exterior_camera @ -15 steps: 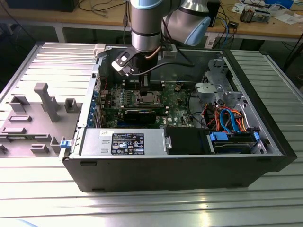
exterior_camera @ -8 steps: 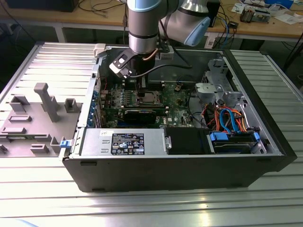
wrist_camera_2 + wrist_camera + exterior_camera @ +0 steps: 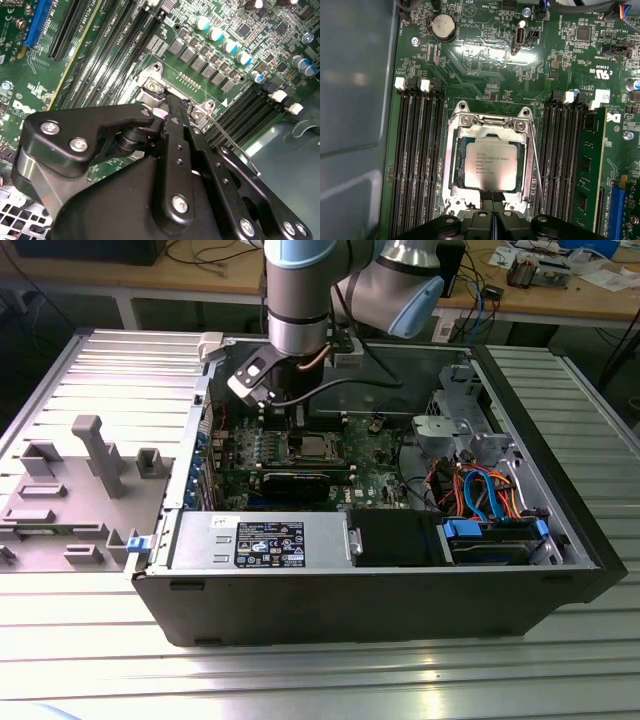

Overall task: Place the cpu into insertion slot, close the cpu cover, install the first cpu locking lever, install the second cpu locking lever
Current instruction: 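Close the cpu cover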

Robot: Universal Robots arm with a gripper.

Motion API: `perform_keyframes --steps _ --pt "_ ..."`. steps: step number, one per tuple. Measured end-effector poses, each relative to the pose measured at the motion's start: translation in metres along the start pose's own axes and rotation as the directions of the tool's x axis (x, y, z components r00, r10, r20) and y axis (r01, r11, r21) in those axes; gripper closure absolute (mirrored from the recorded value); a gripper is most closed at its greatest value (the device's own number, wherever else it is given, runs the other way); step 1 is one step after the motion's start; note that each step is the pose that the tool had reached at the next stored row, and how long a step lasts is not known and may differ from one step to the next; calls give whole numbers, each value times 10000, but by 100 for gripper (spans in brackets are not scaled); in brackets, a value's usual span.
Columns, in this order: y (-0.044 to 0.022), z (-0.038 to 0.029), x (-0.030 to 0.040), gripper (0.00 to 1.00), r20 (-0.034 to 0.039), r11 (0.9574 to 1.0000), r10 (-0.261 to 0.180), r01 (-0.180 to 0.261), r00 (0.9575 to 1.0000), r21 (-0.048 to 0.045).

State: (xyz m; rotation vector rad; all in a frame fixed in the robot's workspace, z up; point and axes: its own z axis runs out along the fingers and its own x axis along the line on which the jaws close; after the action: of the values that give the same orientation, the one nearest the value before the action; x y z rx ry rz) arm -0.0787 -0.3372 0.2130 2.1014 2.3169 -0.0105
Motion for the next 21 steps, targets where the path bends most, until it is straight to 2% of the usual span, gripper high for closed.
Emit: perform_keyframes --steps 8,13,18,21 --pt "-10 29 2 89 -131 10000 -48 48 9999 40" --pt "-12 73 2 89 -276 9999 -72 74 9996 71" --pt "-12 85 3 89 -320 9999 -71 74 9995 103" --pt "-10 57 5 89 -334 9999 -71 74 9994 91"
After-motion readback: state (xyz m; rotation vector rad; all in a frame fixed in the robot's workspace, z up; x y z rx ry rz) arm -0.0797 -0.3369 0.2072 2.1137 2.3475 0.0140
